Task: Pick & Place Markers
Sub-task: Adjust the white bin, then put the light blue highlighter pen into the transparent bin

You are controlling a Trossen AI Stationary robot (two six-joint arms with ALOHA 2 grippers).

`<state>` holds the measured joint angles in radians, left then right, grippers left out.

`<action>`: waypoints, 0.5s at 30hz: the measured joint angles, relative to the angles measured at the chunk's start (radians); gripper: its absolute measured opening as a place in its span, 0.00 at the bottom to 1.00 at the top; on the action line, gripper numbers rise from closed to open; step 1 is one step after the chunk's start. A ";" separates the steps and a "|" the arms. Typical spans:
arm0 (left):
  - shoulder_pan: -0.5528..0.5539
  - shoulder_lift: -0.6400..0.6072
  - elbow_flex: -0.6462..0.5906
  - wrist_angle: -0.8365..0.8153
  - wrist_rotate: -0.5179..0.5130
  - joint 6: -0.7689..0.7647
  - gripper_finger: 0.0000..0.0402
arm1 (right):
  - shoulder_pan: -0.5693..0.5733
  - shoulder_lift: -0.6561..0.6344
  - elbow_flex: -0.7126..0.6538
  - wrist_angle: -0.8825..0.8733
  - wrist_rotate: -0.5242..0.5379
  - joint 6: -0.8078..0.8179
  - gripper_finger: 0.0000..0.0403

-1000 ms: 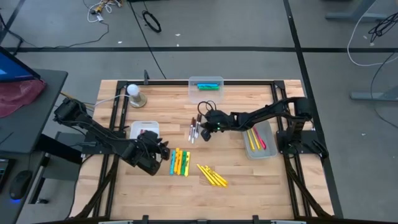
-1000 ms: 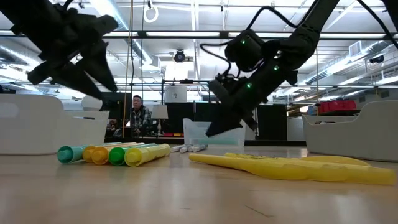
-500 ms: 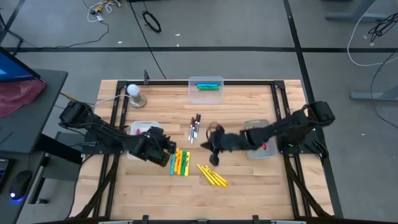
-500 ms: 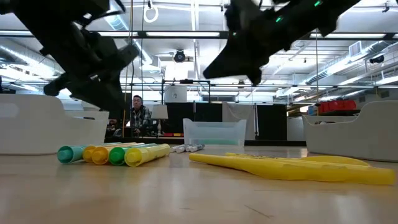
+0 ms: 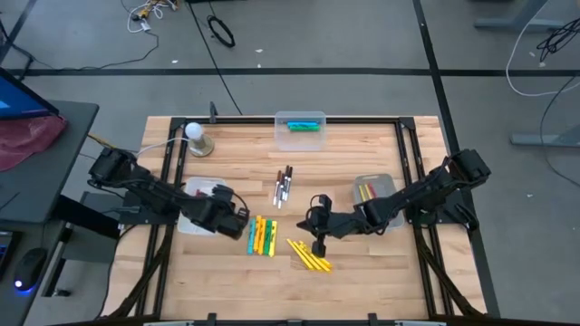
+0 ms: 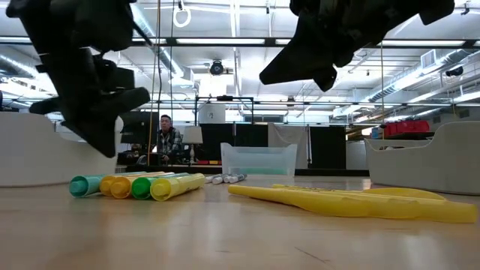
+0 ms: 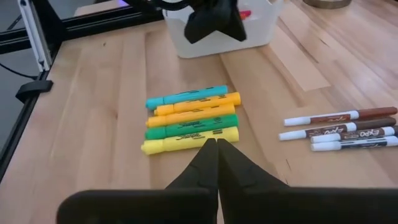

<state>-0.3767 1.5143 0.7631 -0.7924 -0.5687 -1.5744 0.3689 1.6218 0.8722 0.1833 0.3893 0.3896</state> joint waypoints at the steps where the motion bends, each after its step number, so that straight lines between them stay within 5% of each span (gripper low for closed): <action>1: -0.009 -0.001 0.000 -0.019 0.003 -0.016 0.02 | 0.000 0.000 0.000 0.000 0.000 0.002 0.00; 8: -0.066 -0.019 0.018 -0.047 -0.017 -0.063 0.05 | 0.000 0.000 0.000 0.001 0.018 0.004 0.02; 15: -0.119 -0.019 0.126 -0.056 -0.168 -0.010 0.04 | 0.014 -0.075 0.000 -0.012 0.024 -0.035 0.00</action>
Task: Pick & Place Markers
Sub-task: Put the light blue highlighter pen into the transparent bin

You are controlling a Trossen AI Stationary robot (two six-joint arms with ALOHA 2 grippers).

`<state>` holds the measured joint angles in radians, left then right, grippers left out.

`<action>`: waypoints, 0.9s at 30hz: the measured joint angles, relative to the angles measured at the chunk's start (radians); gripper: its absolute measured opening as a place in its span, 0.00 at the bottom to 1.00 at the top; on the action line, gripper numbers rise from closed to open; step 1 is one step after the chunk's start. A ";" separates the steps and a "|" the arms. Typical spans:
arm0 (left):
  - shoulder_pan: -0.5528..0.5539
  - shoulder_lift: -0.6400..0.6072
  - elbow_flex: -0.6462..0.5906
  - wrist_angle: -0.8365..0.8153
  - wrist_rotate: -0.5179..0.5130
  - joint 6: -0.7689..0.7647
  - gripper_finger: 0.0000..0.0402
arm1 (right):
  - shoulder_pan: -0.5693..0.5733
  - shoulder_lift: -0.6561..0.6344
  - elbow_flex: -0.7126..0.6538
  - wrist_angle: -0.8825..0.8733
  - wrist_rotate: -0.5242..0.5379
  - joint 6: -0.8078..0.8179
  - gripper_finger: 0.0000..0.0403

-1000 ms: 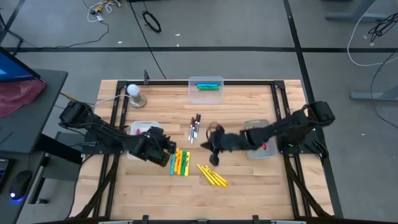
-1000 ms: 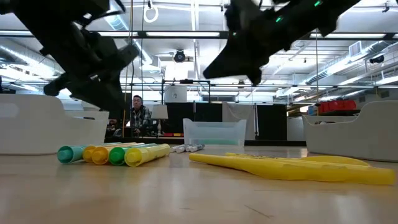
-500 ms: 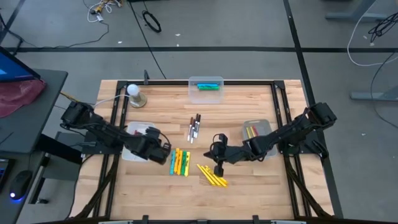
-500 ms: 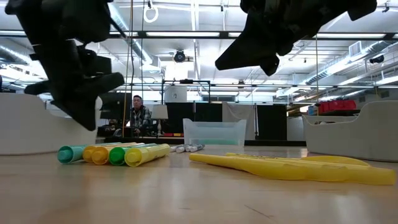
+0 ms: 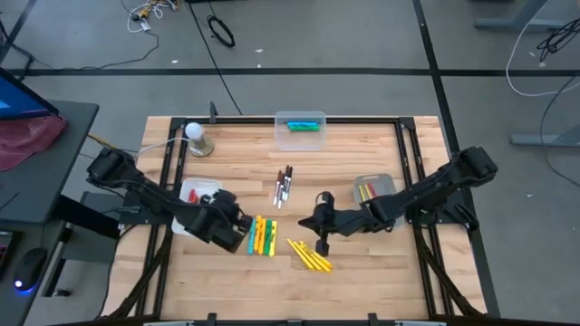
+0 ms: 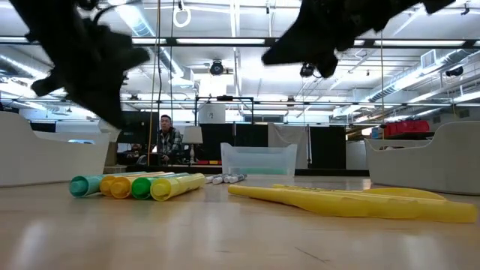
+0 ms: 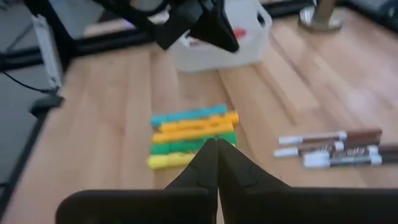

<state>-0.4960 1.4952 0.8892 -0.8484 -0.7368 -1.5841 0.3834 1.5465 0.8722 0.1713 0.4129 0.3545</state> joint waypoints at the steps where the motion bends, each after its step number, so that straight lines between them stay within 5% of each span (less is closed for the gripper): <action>1: -0.011 0.000 0.018 0.005 -0.039 0.016 0.03 | 0.006 -0.022 0.000 -0.006 0.007 -0.009 0.00; 7: -0.051 0.003 0.045 0.231 -0.283 0.241 0.04 | 0.108 -0.148 0.002 -0.003 0.252 -0.109 0.00; 14: -0.044 0.036 0.046 0.455 -0.337 0.458 0.03 | 0.251 -0.172 0.002 0.023 0.456 -0.236 0.00; 19: -0.041 0.090 0.045 0.518 -0.335 0.475 0.04 | 0.307 -0.153 0.001 -0.007 0.440 -0.231 0.00; 24: -0.037 0.149 0.045 0.547 -0.304 0.470 0.03 | 0.318 -0.135 0.000 -0.028 0.196 -0.173 0.03; 27: -0.028 0.163 0.045 0.524 -0.245 0.418 0.05 | 0.315 -0.122 0.000 -0.028 0.150 -0.106 0.05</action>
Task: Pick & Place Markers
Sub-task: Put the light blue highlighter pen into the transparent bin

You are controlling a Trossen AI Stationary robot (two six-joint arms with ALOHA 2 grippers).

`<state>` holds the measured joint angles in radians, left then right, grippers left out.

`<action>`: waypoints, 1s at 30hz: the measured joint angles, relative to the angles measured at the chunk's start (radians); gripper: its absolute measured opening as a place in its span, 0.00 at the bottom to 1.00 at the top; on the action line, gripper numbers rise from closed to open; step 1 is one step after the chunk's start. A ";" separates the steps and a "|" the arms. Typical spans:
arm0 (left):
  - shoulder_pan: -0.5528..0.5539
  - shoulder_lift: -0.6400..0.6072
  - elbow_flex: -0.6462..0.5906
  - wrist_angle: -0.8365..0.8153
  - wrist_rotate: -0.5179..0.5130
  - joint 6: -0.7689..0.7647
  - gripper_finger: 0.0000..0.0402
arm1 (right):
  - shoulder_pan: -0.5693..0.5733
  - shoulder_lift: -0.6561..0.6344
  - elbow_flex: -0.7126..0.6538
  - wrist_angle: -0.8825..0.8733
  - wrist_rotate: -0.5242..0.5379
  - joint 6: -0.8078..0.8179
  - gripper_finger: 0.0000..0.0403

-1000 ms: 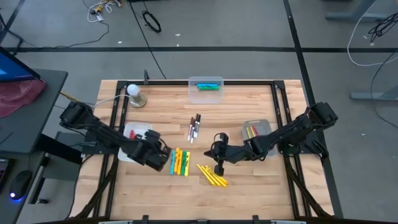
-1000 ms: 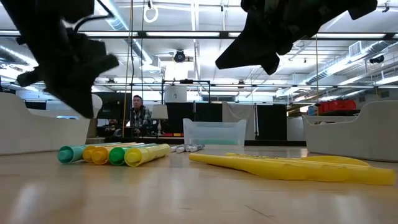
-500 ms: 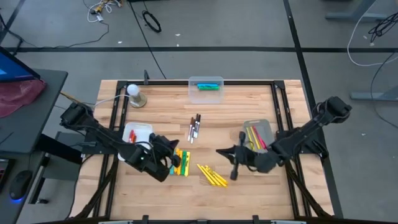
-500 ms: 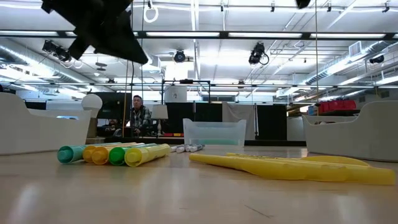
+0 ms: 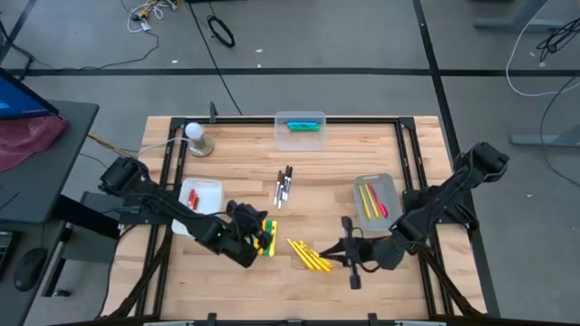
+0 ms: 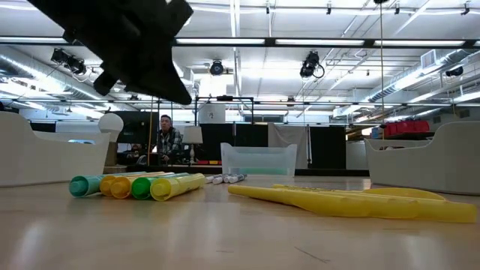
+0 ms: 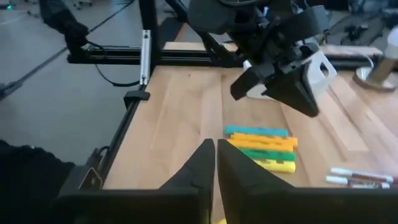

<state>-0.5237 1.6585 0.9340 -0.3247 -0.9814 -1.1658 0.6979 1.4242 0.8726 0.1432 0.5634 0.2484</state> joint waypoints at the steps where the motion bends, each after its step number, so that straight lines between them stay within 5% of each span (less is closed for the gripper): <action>1: 0.004 0.000 0.000 -0.017 0.024 -0.026 0.06 | -0.001 0.007 0.000 0.002 0.001 0.016 0.06; 15: 0.036 0.004 -0.001 -0.278 0.424 -0.375 0.49 | -0.020 0.044 0.000 -0.030 -0.004 0.023 0.07; 30: 0.058 0.112 -0.001 -0.276 0.451 -0.447 0.38 | -0.037 0.043 0.000 -0.027 -0.004 0.031 0.07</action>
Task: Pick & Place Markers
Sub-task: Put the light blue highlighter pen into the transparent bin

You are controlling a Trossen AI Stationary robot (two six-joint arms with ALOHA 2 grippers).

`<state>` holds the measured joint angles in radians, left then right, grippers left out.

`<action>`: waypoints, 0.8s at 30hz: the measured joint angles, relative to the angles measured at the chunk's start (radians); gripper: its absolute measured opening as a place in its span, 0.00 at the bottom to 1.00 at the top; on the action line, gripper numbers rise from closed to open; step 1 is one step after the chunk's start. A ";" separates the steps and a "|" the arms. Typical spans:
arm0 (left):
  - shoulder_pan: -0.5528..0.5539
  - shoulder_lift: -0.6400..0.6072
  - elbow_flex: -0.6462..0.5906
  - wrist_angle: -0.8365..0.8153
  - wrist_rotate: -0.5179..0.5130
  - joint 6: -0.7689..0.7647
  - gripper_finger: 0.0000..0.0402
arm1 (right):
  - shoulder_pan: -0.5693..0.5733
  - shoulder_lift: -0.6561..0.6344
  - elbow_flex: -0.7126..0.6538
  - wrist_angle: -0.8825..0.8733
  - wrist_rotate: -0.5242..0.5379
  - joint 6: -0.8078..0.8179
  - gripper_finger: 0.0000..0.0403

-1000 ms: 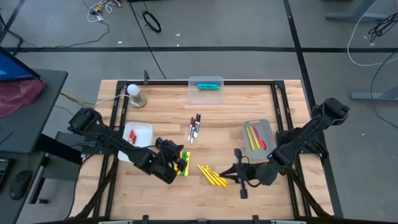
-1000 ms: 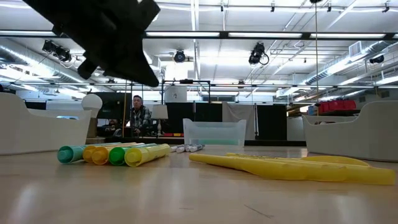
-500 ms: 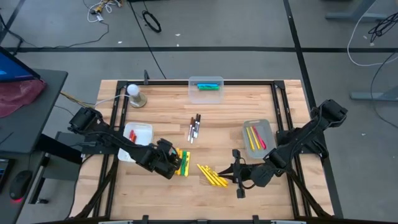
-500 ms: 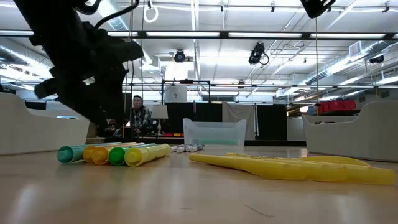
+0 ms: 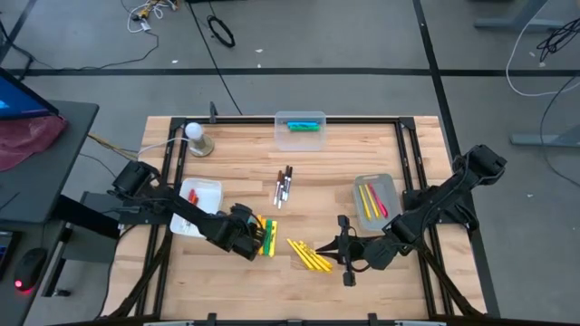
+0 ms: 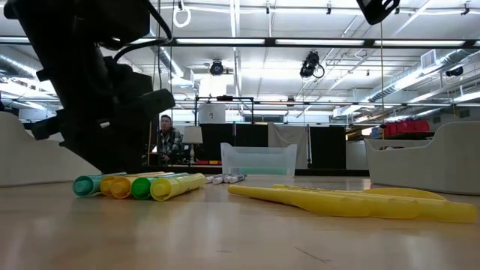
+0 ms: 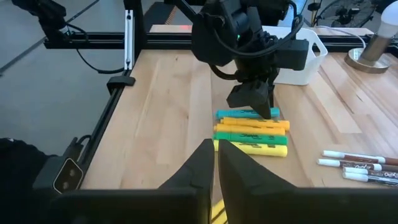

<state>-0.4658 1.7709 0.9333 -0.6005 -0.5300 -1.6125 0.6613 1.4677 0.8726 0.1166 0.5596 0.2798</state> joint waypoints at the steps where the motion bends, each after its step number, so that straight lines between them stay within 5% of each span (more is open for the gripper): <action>1: 0.000 0.002 0.000 0.001 0.000 0.000 0.37 | 0.000 0.000 0.000 0.000 0.000 0.000 0.07; 16: 0.004 0.003 0.000 -0.002 -0.031 0.001 0.17 | 0.000 0.000 0.000 -0.003 0.000 0.000 0.07; 24: 0.004 -0.001 0.000 -0.006 -0.046 0.004 0.17 | 0.000 0.000 0.000 -0.006 0.000 0.000 0.07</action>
<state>-0.4618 1.7702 0.9333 -0.6068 -0.5761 -1.6085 0.6613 1.4673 0.8726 0.1108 0.5598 0.2794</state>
